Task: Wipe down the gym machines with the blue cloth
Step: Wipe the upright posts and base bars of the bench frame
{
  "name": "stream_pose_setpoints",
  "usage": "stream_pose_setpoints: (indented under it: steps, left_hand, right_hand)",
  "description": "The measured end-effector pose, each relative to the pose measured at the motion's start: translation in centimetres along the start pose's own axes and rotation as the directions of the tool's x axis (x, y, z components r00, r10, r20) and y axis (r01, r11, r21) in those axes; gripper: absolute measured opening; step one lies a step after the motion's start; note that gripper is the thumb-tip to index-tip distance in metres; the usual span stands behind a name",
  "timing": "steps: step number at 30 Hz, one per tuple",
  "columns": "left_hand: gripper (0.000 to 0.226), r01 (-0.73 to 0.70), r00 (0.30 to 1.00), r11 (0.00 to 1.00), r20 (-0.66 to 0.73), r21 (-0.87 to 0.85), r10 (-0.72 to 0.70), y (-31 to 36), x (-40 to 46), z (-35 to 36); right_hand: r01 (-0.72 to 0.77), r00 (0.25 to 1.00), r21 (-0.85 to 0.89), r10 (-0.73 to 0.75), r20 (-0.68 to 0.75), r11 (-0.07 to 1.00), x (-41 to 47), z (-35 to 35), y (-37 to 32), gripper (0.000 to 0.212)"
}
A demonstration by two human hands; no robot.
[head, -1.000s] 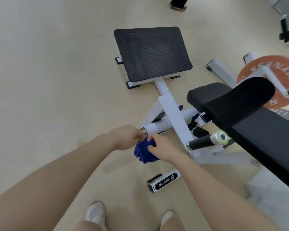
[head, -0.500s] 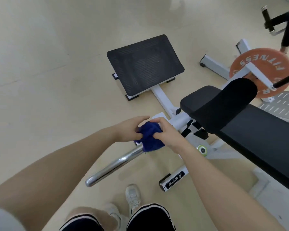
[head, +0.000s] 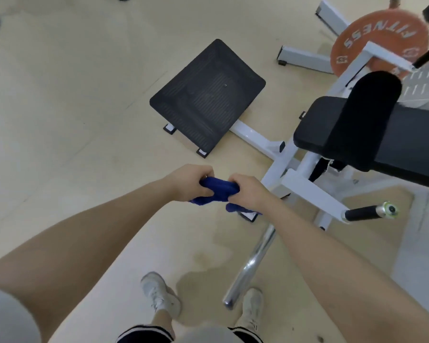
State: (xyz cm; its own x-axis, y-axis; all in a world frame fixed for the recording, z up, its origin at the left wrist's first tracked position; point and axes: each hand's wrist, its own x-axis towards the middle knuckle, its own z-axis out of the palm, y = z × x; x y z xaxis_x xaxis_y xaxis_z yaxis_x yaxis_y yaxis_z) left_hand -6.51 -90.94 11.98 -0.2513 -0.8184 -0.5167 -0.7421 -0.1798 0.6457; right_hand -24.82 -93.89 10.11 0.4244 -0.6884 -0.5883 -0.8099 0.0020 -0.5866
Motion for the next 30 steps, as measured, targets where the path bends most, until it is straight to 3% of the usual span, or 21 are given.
stream_pose_setpoints:
  steps: [3, 5, 7, 9, 11, 15, 18, 20, 25, 30]
  left_hand:
    - [0.011, -0.014, 1.0, 0.999, -0.012, 0.044, 0.014, -3.5, -0.8, -3.7]
    - [0.011, -0.003, 1.0, 0.999, -0.027, 0.033, 0.003, -5.6, -0.7, -5.9]
    - [0.01, -0.011, 1.0, 1.0, -0.023, 0.021, 0.011, -7.0, 0.1, -8.2]
    - [0.016, -0.034, 0.998, 0.999, -0.049, 0.02, 0.035, -7.9, 1.4, -10.9]
    - [0.022, -0.057, 0.995, 0.998, -0.076, 0.002, 0.057, -8.4, 2.9, -14.1]
    - [0.021, -0.094, 0.995, 0.994, -0.02, 0.058, 0.095, -9.5, 7.9, -21.4]
    - [0.014, -0.121, 0.992, 0.992, 0.037, -0.04, 0.123, -10.5, 13.8, -27.4]
    - [0.013, -0.11, 0.991, 0.99, 0.072, -0.091, 0.117, -11.1, 18.4, -31.6]
    - [0.011, -0.15, 0.981, 0.976, 0.146, 0.155, 0.127, -11.6, 28.9, -43.5]
    - [0.01, -0.206, 0.979, 0.903, 0.092, 0.377, 0.184, -12.9, 38.2, -55.1]
  right_hand:
    - [0.024, 0.999, -0.278, -0.037, -0.039, 0.96, 3.2, 2.3, -4.4, 0.022]
    - [0.03, 0.985, -0.343, -0.086, -0.148, 0.939, 5.4, 3.2, -6.4, 0.015]
    - [0.014, 0.964, -0.187, -0.063, -0.259, 0.982, 7.2, 3.7, -7.9, 0.017]
    - [0.022, 0.947, 0.098, 0.01, -0.321, 0.995, 8.8, 3.2, -9.2, 0.019]
    - [0.026, 0.944, 0.321, 0.082, -0.319, 0.947, 10.5, 1.8, -10.2, 0.02]
    - [0.047, 0.929, 0.547, 0.165, -0.331, 0.836, 14.7, -2.8, -12.2, 0.017]
    - [0.097, 0.903, 0.632, 0.199, -0.381, 0.769, 20.3, -7.1, -14.1, 0.004]
    - [0.097, 0.899, 0.67, 0.225, -0.377, 0.736, 25.0, -10.1, -15.3, 0.012]
    - [0.035, 0.918, 0.624, 0.222, -0.329, 0.78, 35.6, -18.3, -20.5, 0.017]
    - [-0.053, 0.844, 0.61, 0.362, -0.396, 0.79, 46.4, -24.2, -27.1, 0.009]
